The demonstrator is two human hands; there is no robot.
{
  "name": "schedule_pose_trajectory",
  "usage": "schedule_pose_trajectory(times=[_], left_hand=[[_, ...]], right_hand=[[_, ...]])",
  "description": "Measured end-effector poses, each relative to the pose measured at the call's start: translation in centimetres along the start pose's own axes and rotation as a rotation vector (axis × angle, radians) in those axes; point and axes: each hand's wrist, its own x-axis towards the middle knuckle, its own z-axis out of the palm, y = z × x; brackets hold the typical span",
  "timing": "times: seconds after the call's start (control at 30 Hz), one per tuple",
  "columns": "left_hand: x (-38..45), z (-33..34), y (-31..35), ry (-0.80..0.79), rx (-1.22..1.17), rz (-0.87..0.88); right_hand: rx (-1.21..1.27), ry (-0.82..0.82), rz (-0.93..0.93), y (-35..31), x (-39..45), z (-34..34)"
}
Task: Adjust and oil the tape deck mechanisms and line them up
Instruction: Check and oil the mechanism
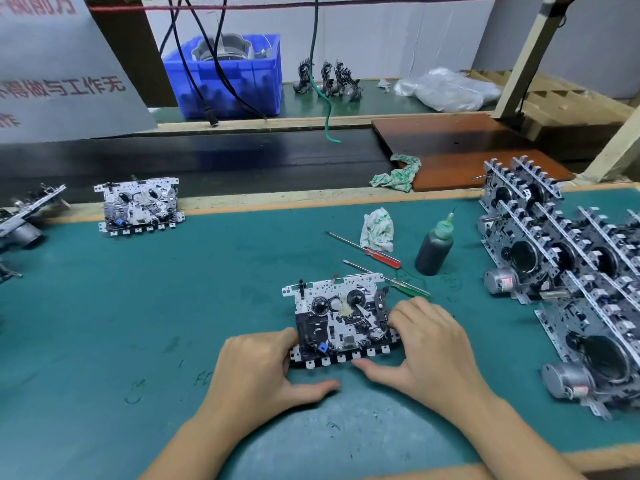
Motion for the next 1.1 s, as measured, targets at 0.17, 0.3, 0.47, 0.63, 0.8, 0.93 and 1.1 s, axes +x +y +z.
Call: schedule_pose_trajectory(times=[0.17,0.3,0.47,0.63,0.8,0.93,1.1], left_hand=[[0.0,0.2,0.3,0.05,0.017,-0.025],[0.1,0.4,0.5,0.08,0.037,-0.037],[0.2,0.6,0.3,0.085,0.09,-0.111],[0.4,0.9,0.2,0.097,0.096,-0.134],[0.5,1.2,0.6,0.118,0.148,-0.177],[0.6,0.6,0.1,0.08,0.105,-0.099],[0.3,-0.1,-0.7,0.027,0.076,0.073]], right_hand=[[0.023,0.023,-0.01,0.2,0.1,0.2],[0.065,-0.039,-0.119,1.3,0.3,0.0],[0.045,0.01,-0.126,0.9,0.3,0.0],[0.046,0.017,-0.064,0.5,0.0,0.4],[0.185,-0.064,-0.093,1.1,0.1,0.3],[0.18,-0.05,-0.088,1.1,0.0,0.3],[0.098,-0.024,-0.082,1.3,-0.1,0.3]])
